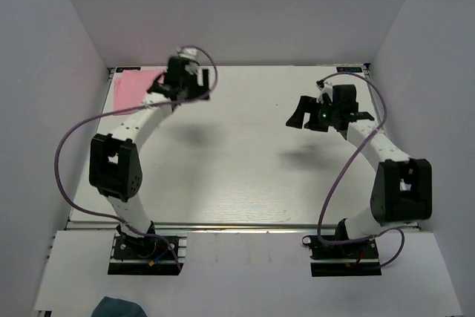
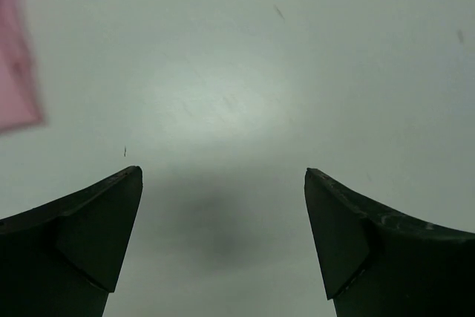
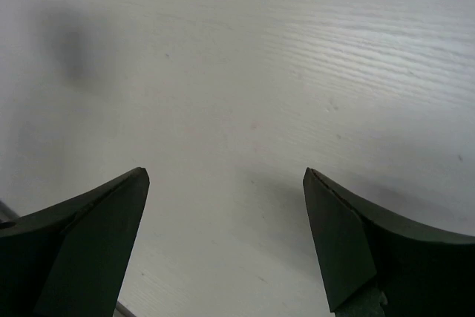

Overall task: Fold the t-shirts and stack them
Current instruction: Put the neatly folded tshirt into the corner of the board with the left arm

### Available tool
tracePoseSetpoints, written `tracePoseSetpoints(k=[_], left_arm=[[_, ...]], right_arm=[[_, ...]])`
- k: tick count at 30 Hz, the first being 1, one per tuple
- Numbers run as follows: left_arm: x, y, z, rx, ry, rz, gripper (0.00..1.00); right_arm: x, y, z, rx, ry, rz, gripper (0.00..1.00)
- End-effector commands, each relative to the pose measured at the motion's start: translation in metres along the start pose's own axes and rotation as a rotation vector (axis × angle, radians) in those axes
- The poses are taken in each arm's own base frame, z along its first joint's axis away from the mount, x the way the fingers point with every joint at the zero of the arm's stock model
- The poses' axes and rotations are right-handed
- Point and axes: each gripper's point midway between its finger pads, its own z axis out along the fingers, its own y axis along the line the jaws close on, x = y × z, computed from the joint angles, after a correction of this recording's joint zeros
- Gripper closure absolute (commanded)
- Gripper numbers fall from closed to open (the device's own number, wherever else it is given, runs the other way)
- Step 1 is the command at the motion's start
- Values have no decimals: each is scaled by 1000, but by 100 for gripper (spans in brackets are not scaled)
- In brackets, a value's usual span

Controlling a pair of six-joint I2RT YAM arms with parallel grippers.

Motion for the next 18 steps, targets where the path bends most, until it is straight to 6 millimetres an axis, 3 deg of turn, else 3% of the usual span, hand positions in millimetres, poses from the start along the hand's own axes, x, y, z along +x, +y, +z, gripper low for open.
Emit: tracePoseSetpoints(k=[1, 2, 4, 6, 7, 8, 9, 12, 18], left_arm=[[53, -54, -30, 117, 60, -11, 0], [60, -70, -41, 151, 55, -4, 0], [73, -78, -63, 179, 26, 4, 0], [96, -90, -74, 196, 45, 28, 0], [97, -90, -82, 187, 31, 24, 0], [115, -94, -84, 198, 61, 45, 0], [121, -98, -84, 207, 66, 53, 0], [128, -109, -90, 242, 61, 57, 0], [117, -119, -102, 254, -5, 78, 0]], right_arm=[[0, -23, -25, 185, -101, -22, 10], [-1, -25, -28, 203, -120, -29, 10], [8, -33, -42, 269, -158, -26, 10], [12, -34, -49, 281, -193, -26, 10], [15, -33, -52, 277, -209, -29, 10], [20, -33, -54, 274, -222, -26, 10], [22, -34, -54, 280, -224, -21, 10], [24, -34, -58, 284, -258, -17, 10], [21, -23, -60, 233, -280, -33, 10]])
